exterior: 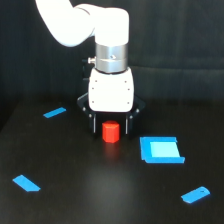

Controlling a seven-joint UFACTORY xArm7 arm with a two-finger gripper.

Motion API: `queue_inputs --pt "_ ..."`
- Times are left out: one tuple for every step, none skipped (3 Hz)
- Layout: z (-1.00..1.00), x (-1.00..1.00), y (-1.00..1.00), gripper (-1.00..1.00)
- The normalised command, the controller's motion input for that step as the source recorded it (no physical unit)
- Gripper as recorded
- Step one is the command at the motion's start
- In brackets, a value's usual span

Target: Pick up the red object from the table

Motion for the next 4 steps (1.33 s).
queue_inputs --pt "-0.02 0.0 -0.12 -1.0" --pt "0.13 0.0 -0.18 -0.87" --pt "0.2 0.04 -0.23 -1.0" --pt "0.2 0.02 -0.19 -1.0"
